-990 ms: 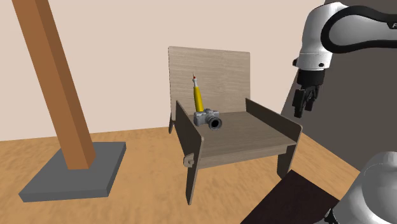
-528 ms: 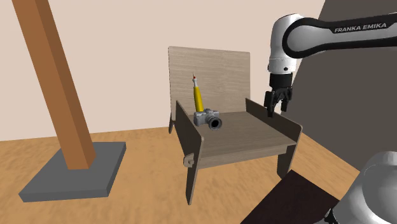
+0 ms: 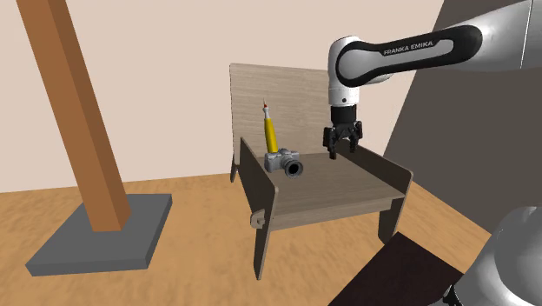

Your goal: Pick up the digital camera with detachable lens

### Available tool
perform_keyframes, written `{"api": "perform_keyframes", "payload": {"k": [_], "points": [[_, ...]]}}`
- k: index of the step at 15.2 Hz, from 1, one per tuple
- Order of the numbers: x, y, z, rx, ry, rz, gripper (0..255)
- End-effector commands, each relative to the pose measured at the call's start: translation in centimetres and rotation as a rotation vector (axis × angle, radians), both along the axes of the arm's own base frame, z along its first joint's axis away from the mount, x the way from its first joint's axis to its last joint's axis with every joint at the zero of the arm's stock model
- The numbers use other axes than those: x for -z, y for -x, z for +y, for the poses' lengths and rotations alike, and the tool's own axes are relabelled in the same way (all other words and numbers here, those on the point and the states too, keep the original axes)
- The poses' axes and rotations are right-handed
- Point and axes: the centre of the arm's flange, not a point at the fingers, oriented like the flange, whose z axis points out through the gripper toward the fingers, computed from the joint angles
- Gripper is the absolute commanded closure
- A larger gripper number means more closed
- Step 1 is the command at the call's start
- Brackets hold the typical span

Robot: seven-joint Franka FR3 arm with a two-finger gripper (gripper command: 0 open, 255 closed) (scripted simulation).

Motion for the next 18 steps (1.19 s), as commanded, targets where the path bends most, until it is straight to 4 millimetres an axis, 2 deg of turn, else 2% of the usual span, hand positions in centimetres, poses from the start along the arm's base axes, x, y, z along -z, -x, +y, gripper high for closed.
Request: {"api": "perform_keyframes", "payload": {"k": [1,15,18], "points": [[1.0,-2.5,0.5,0.019,0.001,0.012,0],[9.7,-20.0,2.5,0.145,0.006,0.093,0],[10.8,-20.1,2.5,0.145,0.006,0.093,0]]}}
